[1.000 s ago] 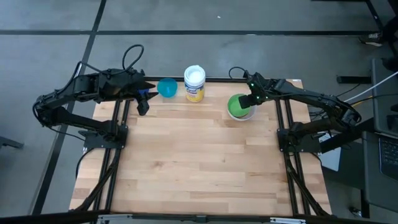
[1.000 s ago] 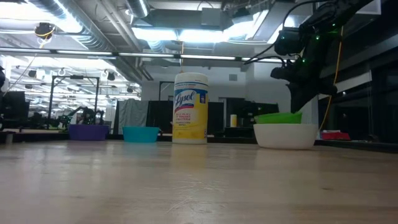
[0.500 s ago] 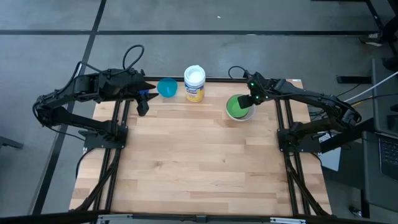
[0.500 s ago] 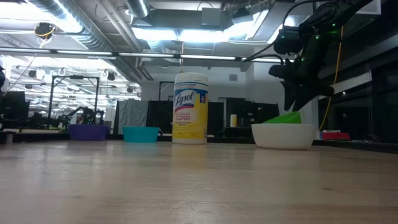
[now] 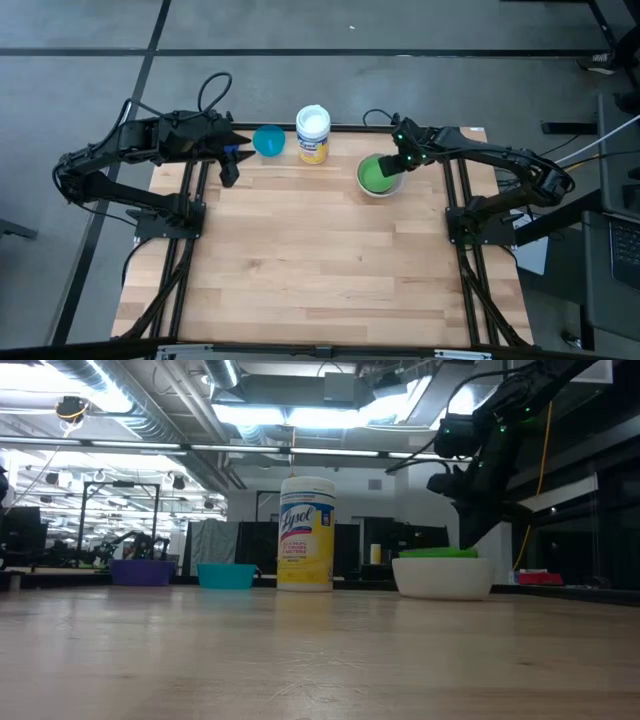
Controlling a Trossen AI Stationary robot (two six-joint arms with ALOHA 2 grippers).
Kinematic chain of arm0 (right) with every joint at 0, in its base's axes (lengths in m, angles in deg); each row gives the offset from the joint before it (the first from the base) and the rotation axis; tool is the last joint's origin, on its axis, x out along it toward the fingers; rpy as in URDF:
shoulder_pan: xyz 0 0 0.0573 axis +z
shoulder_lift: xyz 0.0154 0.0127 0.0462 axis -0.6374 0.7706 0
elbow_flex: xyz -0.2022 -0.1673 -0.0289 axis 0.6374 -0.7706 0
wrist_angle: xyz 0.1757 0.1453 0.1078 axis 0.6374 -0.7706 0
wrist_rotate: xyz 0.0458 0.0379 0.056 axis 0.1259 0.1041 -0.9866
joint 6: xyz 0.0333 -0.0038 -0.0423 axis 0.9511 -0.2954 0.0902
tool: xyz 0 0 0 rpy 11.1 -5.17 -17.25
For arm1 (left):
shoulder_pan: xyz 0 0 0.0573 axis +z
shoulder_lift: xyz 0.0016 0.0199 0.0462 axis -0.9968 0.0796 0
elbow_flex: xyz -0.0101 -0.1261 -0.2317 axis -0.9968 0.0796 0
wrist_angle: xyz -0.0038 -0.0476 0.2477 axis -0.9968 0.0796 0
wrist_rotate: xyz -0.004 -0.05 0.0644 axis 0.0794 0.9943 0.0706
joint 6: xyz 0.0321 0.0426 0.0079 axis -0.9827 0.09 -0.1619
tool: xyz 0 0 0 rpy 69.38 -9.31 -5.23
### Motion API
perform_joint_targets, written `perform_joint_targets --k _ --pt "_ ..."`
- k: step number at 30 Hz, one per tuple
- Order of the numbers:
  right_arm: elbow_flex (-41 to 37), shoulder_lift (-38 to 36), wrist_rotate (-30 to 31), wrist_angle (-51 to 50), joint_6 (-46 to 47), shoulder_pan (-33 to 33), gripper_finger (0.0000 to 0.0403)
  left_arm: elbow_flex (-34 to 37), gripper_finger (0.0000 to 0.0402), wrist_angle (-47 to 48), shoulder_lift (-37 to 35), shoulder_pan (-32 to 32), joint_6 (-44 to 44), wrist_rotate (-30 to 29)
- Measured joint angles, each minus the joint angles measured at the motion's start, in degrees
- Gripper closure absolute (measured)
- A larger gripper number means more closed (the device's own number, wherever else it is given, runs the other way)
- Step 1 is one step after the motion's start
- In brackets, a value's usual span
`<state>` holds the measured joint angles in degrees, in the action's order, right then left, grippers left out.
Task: Nest bowls inside each other
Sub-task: Stack the blue bowl on the green bowl
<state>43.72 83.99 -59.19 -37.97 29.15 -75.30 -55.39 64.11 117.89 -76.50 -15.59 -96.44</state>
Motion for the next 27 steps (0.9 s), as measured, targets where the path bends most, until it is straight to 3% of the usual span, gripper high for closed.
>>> perform_joint_targets --k 13,17,21,27 --pt "-0.02 -0.29 -1.4 8.9 -0.72 0.01 0.0263 0.01 0.025 0.73 0.0 0.0 -0.2 0.29" --pt "-0.02 -0.74 -8.13 17.47 0.38 0.77 0.0234 0.03 0.025 0.77 0.2 0.08 -1.46 -0.11" --pt "0.57 -0.9 -13.9 32.73 4.12 6.6 0.0221 3.14 0.025 2.14 0.57 0.67 -1.79 -2.16" --pt "8.14 -0.9 -10.54 38.83 3.5 17.8 0.0233 14.9 0.0249 -3.19 0.7 0.63 -0.64 -3.43"
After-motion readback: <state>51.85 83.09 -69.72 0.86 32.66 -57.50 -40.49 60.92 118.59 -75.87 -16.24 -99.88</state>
